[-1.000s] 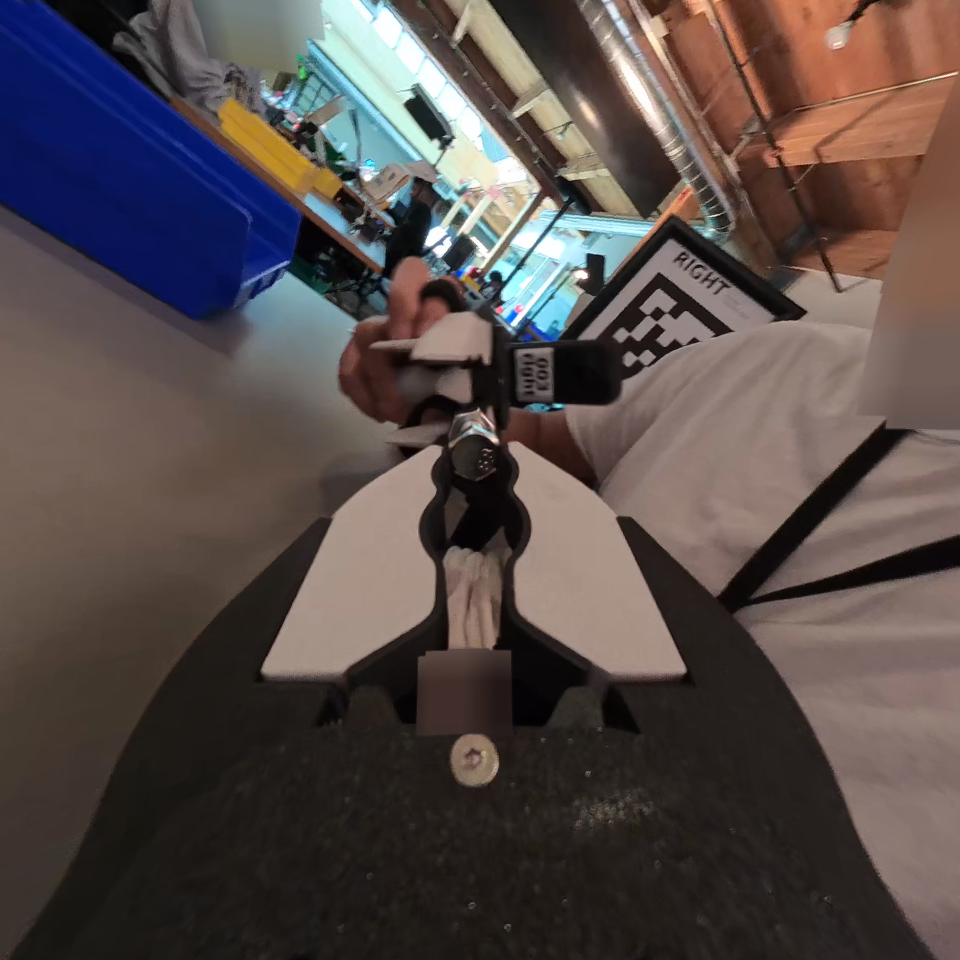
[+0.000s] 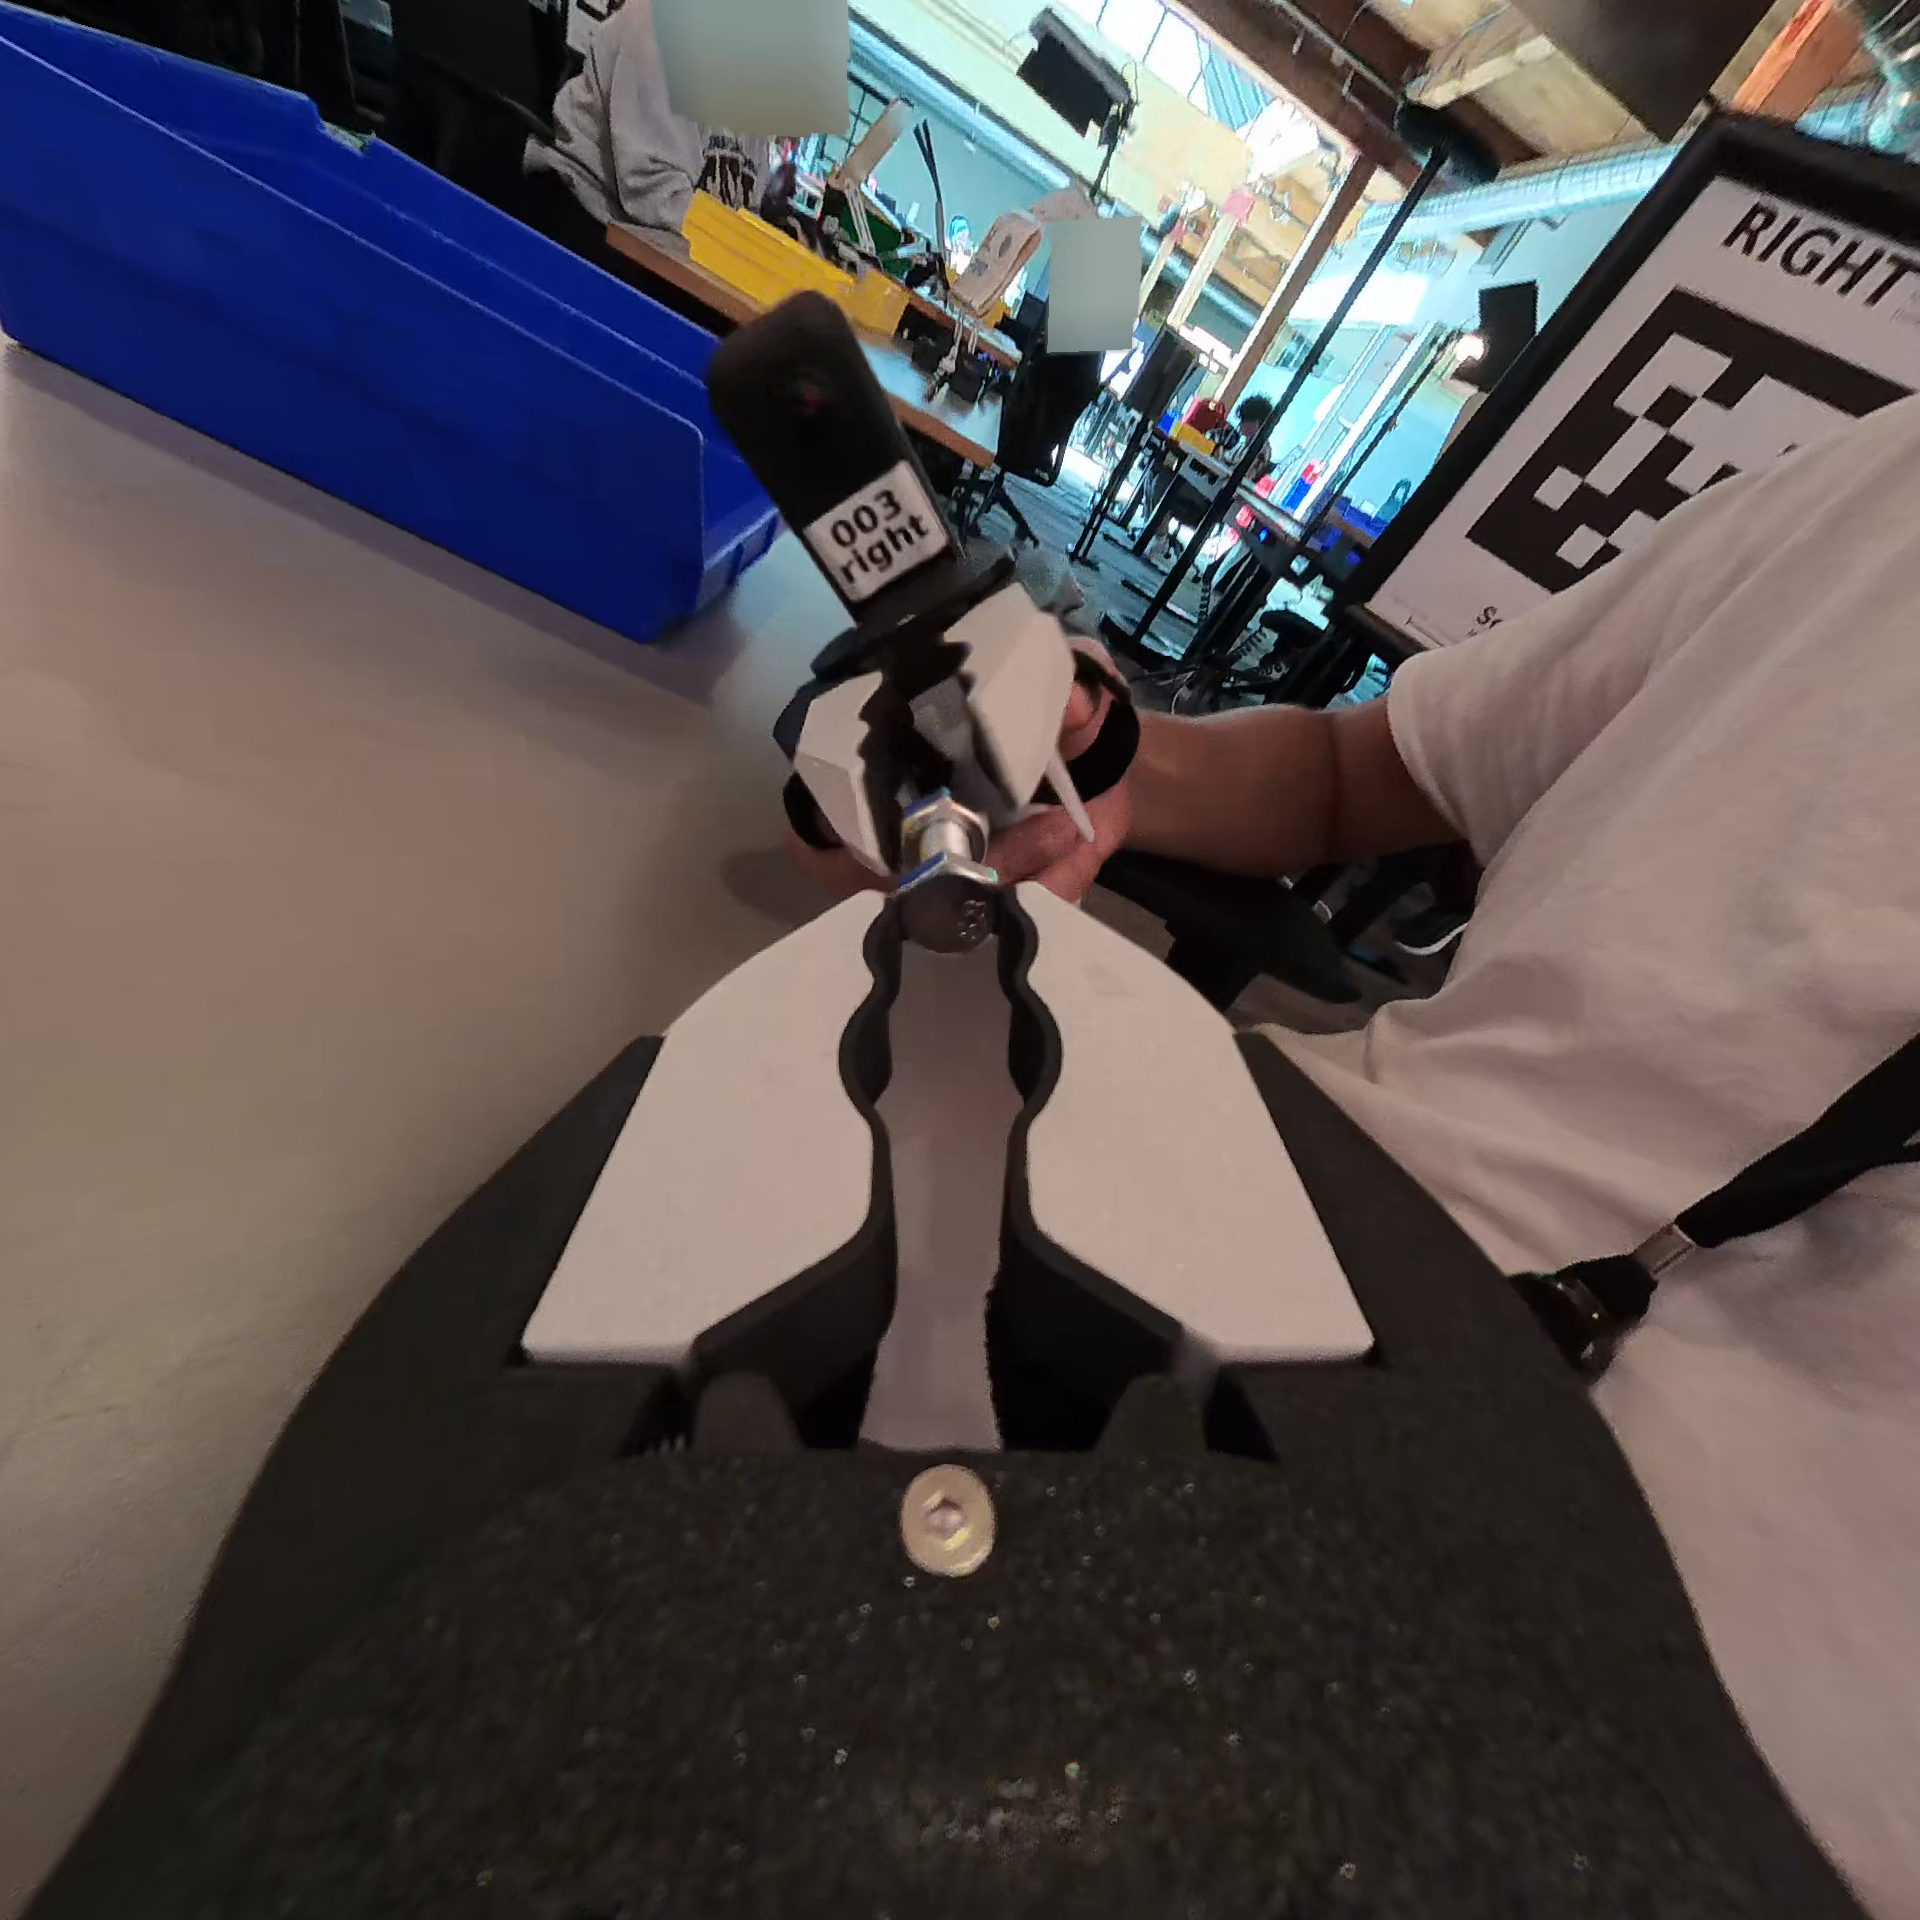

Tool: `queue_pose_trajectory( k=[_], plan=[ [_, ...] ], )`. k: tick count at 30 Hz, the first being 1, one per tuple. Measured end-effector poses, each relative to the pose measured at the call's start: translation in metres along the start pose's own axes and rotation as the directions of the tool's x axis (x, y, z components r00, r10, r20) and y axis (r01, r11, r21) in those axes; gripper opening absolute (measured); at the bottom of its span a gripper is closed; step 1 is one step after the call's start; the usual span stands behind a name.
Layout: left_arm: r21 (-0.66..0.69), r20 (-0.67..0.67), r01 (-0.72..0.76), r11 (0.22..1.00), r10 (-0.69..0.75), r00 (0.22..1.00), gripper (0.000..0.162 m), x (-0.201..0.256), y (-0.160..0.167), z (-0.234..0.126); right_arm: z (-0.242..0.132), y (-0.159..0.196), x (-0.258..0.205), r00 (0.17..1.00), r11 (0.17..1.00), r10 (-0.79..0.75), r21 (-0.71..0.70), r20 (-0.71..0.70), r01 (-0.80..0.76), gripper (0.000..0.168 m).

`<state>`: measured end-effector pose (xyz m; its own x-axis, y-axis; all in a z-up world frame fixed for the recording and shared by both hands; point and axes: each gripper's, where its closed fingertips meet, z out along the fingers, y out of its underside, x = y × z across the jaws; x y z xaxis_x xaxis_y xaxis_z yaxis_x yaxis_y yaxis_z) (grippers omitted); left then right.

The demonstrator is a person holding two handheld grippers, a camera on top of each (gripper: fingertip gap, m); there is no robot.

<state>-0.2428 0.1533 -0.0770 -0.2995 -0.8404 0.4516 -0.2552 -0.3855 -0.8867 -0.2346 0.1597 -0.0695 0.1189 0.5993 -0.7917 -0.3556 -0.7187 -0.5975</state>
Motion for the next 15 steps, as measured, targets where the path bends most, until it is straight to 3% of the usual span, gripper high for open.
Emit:
queue_pose_trajectory(
  k=[2,4,6,8,11,15],
  plan=[
    [0.026,-0.011,0.021,0.999,-0.021,1.000,0.017,0.000,-0.004,-0.003,-0.003,-0.006,-0.002,0.976,0.979,-0.204,0.009,-0.075,0.205,0.040],
    [0.063,-0.033,0.062,0.996,-0.060,0.998,0.017,-0.001,-0.009,-0.006,-0.003,0.000,0.003,0.847,0.867,-0.498,-0.126,-0.186,0.483,0.044],
    [0.098,-0.061,0.109,0.989,-0.103,0.993,0.017,-0.001,-0.014,-0.010,-0.002,0.007,0.003,0.623,0.661,-0.751,-0.262,-0.219,0.704,0.051],
    [0.116,-0.077,0.144,0.983,-0.135,0.988,0.017,-0.003,-0.016,-0.012,-0.003,0.007,0.002,0.335,0.404,-0.911,-0.351,-0.242,0.845,0.052],
    [0.103,-0.085,0.158,0.982,-0.149,0.985,0.017,-0.003,-0.014,-0.012,-0.007,0.003,-0.002,-0.083,0.035,-0.967,-0.450,-0.240,0.892,0.047],
    [0.084,-0.112,0.168,0.982,-0.158,0.981,0.017,0.003,-0.011,-0.007,-0.006,0.004,-0.005,-0.450,-0.307,-0.882,-0.550,-0.143,0.777,0.046]
  ],
)
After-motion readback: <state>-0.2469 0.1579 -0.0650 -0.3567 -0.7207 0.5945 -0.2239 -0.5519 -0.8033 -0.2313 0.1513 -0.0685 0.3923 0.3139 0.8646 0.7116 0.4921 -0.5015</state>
